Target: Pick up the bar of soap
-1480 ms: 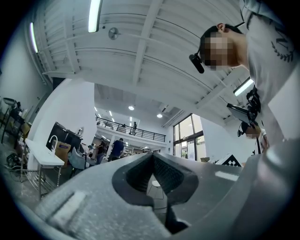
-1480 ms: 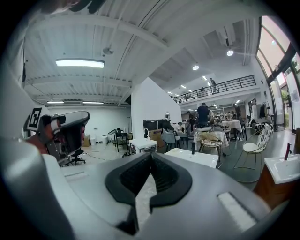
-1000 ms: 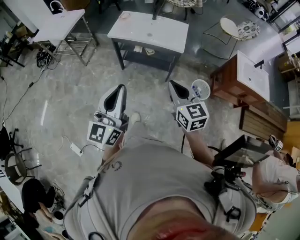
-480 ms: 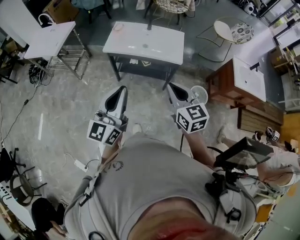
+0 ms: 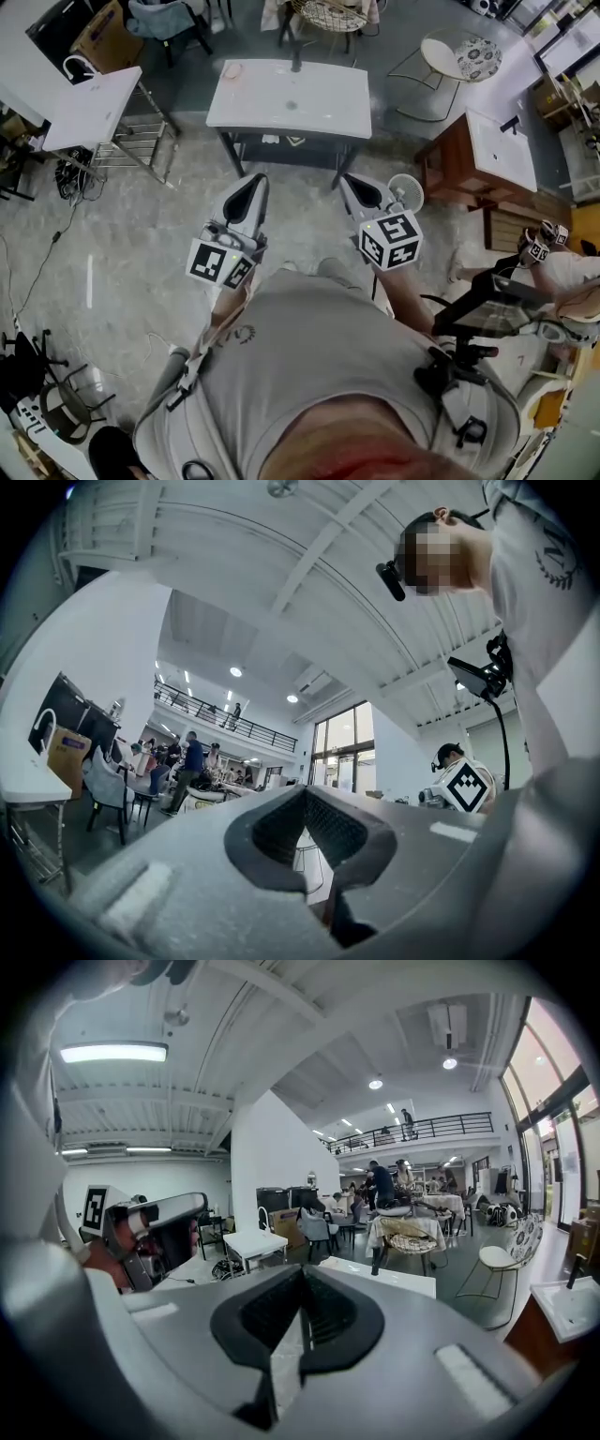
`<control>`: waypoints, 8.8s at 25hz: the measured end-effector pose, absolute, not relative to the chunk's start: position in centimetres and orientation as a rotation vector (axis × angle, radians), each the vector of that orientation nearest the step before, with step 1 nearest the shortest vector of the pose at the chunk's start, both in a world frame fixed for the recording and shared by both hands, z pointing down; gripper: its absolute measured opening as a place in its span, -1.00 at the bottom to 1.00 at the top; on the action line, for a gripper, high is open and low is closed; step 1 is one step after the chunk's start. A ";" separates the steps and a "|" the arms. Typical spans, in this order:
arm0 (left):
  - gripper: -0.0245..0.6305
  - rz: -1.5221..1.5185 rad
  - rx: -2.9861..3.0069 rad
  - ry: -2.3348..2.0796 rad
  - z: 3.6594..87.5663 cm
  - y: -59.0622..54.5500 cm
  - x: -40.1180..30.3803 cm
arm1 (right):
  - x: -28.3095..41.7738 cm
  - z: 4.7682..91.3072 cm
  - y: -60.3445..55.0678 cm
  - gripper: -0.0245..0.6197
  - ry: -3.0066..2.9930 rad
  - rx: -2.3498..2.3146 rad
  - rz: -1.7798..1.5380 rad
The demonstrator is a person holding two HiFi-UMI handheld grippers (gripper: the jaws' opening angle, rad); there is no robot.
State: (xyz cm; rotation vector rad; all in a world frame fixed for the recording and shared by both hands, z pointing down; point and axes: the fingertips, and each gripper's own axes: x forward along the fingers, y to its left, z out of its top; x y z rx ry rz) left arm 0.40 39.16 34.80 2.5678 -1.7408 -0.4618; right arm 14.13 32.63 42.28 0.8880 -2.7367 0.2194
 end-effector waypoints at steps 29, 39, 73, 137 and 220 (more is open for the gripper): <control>-0.93 -0.455 2.504 -1.696 38.6 34.1 -3.4 | 8.4 45.2 27.0 -0.91 -2.724 0.826 0.240; -0.93 -0.346 2.635 -1.650 38.9 24.6 -2.1 | 8.7 47.2 18.6 -0.91 -2.689 0.903 0.255; -0.93 -0.246 2.685 -1.549 37.7 -11.8 -9.1 | -0.5 44.4 -20.0 -0.92 -2.847 0.973 0.242; -0.15 0.506 1.903 -1.277 74.1 -25.7 -38.1 | 3.5 45.4 -16.3 -0.92 -2.513 1.415 0.370; -0.13 -1.023 2.400 -1.040 39.1 -15.7 -26.8 | 2.4 42.0 -22.0 -0.92 -2.794 1.446 0.250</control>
